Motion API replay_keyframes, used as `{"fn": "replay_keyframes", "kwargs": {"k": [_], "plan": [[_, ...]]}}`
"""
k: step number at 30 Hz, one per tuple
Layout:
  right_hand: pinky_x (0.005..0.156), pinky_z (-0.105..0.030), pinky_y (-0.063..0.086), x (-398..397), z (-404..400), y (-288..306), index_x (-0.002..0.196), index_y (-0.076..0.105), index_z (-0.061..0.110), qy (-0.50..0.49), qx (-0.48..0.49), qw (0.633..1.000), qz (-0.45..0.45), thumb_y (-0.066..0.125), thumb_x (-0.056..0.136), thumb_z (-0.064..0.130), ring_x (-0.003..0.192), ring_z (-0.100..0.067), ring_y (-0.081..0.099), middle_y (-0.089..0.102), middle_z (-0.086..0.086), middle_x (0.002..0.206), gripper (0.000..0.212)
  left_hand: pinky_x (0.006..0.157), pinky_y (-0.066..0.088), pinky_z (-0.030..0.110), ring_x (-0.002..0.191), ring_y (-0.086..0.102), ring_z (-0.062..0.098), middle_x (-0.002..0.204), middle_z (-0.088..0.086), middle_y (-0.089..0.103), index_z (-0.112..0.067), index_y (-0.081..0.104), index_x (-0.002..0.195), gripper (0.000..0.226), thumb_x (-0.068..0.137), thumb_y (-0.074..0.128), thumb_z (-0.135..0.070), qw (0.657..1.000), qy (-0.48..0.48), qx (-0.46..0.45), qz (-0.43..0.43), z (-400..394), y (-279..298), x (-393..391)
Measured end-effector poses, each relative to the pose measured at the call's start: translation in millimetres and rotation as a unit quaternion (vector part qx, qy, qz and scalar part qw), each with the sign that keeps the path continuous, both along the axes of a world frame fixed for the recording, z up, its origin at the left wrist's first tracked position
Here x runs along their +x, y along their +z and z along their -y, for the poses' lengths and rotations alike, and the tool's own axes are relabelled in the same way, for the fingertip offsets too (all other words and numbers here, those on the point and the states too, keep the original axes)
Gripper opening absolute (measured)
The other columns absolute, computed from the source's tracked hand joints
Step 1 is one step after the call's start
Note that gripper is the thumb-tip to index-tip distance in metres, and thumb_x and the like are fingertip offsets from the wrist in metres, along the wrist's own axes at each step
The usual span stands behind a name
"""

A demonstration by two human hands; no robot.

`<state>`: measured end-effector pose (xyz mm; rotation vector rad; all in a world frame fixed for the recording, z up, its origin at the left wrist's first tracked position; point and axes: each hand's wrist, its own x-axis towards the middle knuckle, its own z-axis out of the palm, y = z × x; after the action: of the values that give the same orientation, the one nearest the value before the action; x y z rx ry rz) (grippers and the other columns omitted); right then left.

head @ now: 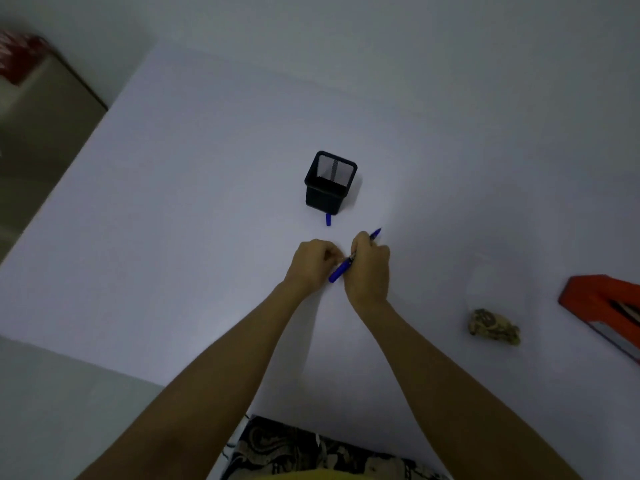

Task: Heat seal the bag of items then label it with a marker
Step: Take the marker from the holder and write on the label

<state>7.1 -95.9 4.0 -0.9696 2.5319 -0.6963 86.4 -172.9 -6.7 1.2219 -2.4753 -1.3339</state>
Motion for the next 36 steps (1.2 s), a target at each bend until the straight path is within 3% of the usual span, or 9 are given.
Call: {"fn": "replay_keyframes", "kwargs": {"k": [3,7,10,16,21,26,31,34,36], "plan": [[0.046,-0.023,0.028,5.9,2.2,-7.6,0.068,0.033,0.016,0.014,-0.066,0.997,0.022,0.039,0.09,0.007,0.051,-0.006,0.029,0.032,-0.001,0.061,0.025,0.075,0.054,0.033,0.068,0.062,0.019,0.08,0.012,0.072,-0.003,0.072,0.084,0.016,0.089,0.056,-0.005,0.999,0.011,-0.041,-0.019,-7.5,-11.9,2.2],[0.052,-0.032,0.032,7.1,-4.2,-23.8,0.071,0.035,0.017,0.026,-0.059,0.992,0.111,0.04,0.09,0.0,0.059,-0.012,0.032,0.038,-0.002,0.066,0.026,0.073,0.051,0.035,0.057,0.059,0.02,0.064,0.011,0.067,-0.001,0.069,0.073,0.021,0.089,0.056,-0.005,0.994,-0.001,-0.093,-0.052,-14.1,-21.5,7.0],[0.053,-0.031,0.034,7.9,-10.1,-28.4,0.073,0.037,0.015,0.031,-0.061,0.993,0.096,0.041,0.091,-0.004,0.06,-0.012,0.036,0.043,-0.003,0.068,0.026,0.068,0.047,0.034,0.053,0.055,0.018,0.058,0.01,0.063,-0.001,0.066,0.066,0.023,0.086,0.057,-0.003,0.99,0.003,-0.122,-0.075,-18.5,-28.8,8.2],[0.071,-0.027,0.033,14.7,-21.9,-31.1,0.099,0.057,0.006,0.07,-0.01,0.996,0.057,0.047,0.086,-0.006,0.082,-0.015,0.04,0.053,-0.016,0.098,0.02,0.083,0.04,0.029,0.081,0.06,0.023,0.082,0.011,0.069,-0.004,0.068,0.085,0.007,0.079,0.071,-0.004,0.969,-0.018,-0.225,-0.1,-30.4,-55.0,24.7],[0.054,-0.032,0.043,20.8,-23.6,-36.4,0.082,0.05,0.007,0.103,-0.043,0.993,-0.037,0.05,0.083,-0.011,0.066,-0.02,0.048,0.053,-0.01,0.076,0.018,0.08,0.049,0.033,0.084,0.064,0.025,0.091,0.012,0.071,-0.003,0.071,0.091,0.014,0.081,0.071,-0.013,0.953,-0.105,-0.265,-0.107,-22.9,-63.7,39.7],[0.059,-0.018,0.043,21.9,-17.0,-24.5,0.081,0.051,0.001,-0.022,-0.157,0.98,0.118,0.056,0.092,0.006,0.061,-0.015,0.046,0.051,-0.013,0.07,0.013,0.079,0.053,0.036,0.086,0.065,0.028,0.098,0.015,0.071,0.001,0.07,0.099,0.021,0.078,0.071,-0.002,0.923,-0.144,-0.33,-0.134,-24.4,-68.8,50.3],[0.074,-0.029,0.055,25.5,-4.2,-26.9,0.116,0.051,0.02,-0.064,-0.247,0.95,0.181,0.045,0.099,0.024,0.076,-0.017,0.061,0.064,-0.014,0.087,0.018,0.088,0.051,0.04,0.098,0.065,0.028,0.108,0.013,0.069,-0.002,0.068,0.11,0.024,0.087,0.061,-0.004,0.926,-0.139,-0.326,-0.13,-28.5,-77.2,50.1],[0.072,-0.036,0.055,21.7,2.4,-40.0,0.091,0.063,0.006,-0.017,-0.238,0.964,0.119,0.061,0.092,0.02,0.072,-0.016,0.062,0.065,-0.007,0.081,0.014,0.083,0.052,0.041,0.091,0.065,0.029,0.099,0.014,0.07,-0.002,0.07,0.098,0.015,0.087,0.061,-0.004,0.925,-0.136,-0.328,-0.134,-26.9,-73.8,49.2],[0.06,-0.03,0.052,19.2,4.4,-45.1,0.071,0.055,0.009,-0.022,-0.249,0.962,0.109,0.07,0.086,0.023,0.058,-0.014,0.056,0.059,-0.004,0.064,0.025,0.086,0.05,0.039,0.094,0.064,0.028,0.101,0.013,0.07,-0.003,0.07,0.101,0.019,0.088,0.056,-0.006,0.931,-0.133,-0.317,-0.125,-29.3,-72.6,52.4]]}}
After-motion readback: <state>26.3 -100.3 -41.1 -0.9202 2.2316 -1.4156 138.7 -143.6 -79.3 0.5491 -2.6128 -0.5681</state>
